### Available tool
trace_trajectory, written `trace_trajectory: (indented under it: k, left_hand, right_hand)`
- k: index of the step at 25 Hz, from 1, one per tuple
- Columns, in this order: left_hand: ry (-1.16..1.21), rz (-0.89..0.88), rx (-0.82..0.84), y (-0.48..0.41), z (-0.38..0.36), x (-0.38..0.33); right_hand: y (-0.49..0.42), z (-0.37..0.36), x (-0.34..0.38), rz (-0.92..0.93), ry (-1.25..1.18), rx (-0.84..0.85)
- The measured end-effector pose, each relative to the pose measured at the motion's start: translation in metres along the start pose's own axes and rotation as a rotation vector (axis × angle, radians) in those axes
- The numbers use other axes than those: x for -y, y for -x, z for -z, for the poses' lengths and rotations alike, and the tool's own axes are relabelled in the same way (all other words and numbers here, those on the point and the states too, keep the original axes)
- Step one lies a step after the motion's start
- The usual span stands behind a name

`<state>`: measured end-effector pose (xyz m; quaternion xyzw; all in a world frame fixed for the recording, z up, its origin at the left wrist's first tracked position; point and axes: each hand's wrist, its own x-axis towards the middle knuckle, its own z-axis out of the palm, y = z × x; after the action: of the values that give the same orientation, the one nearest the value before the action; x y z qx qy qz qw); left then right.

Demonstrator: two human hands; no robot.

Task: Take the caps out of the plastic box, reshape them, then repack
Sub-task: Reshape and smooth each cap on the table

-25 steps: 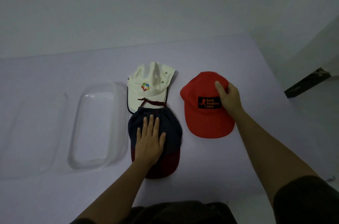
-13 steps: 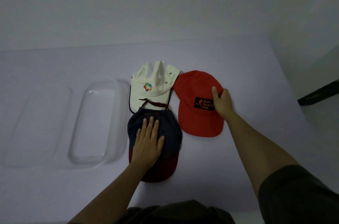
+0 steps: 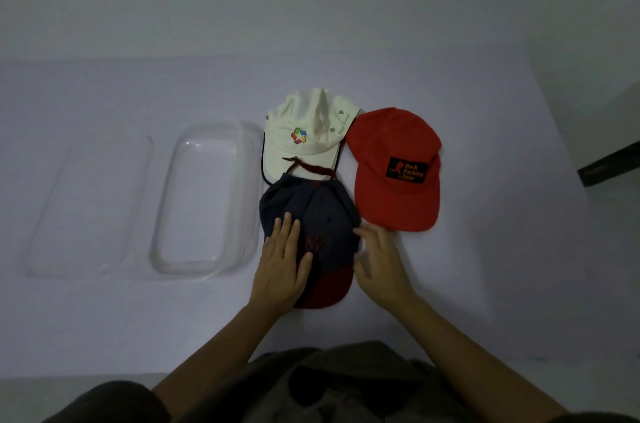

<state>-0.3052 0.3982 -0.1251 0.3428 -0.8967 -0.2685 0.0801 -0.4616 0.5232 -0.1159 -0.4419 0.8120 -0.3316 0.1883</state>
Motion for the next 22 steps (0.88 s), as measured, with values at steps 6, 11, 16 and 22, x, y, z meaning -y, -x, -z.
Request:
trace_trajectory:
  k: [6,11,16,22]
  left_hand:
    - [0.149,-0.043,0.148,0.04,-0.003,0.036]
    - [-0.035,-0.219,0.3,0.038,-0.003,0.049]
    - [-0.226,-0.181,0.194,0.042,-0.011,0.035]
    - [-0.207,-0.084,0.171,0.044,-0.006,0.019]
  right_hand:
    - [0.027,-0.015,0.011,-0.054,0.157,0.516]
    - [0.032,-0.036,0.016,-0.087,0.287,0.469]
    - [0.042,-0.057,0.016,-0.085,0.374,0.276]
    - [0.042,-0.061,0.033,-0.188,0.439,0.111]
